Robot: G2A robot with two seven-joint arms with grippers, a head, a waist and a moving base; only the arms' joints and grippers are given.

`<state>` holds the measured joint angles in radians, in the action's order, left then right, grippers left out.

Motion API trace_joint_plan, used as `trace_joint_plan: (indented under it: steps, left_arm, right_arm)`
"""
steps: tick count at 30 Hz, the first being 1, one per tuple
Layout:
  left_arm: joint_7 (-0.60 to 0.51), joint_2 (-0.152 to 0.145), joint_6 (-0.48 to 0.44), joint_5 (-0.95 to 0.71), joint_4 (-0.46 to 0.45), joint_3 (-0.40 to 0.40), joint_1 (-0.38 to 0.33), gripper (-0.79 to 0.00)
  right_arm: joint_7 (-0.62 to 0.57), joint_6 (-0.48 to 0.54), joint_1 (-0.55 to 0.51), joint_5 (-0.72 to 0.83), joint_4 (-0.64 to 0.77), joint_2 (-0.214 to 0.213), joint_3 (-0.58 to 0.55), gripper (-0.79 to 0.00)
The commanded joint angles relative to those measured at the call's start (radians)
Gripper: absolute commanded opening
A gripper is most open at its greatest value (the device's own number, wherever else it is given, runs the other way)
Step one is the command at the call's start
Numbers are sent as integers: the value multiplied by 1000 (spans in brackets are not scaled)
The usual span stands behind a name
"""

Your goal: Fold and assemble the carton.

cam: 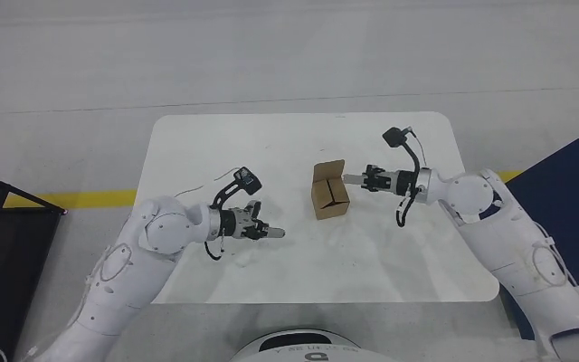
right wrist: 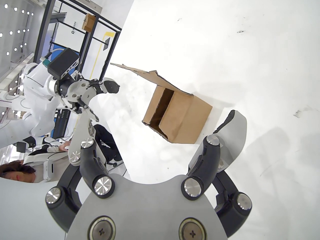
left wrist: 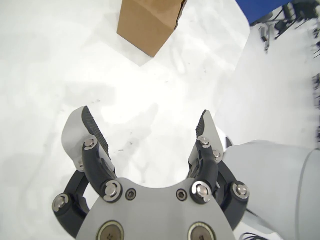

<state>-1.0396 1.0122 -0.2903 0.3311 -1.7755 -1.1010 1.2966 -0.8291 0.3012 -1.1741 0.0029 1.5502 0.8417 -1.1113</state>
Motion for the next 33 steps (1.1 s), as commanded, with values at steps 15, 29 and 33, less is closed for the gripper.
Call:
trace_joint_plan:
  steps: [15, 29, 33]
  left_arm:
    - [74, 118, 301, -161, 271, 308, -342, -37]
    - [129, 224, 320, -219, 495, 474, -504, -243]
    - [131, 243, 315, -224, 528, 495, -525, -163]
  right_arm:
    - [-1, -8, -5, -24, -6, 9, -8, 0]
    - [6, 33, -68, -11, 14, -1, -80, 0]
    - [4, 34, -78, -11, 20, -1, -91, 0]
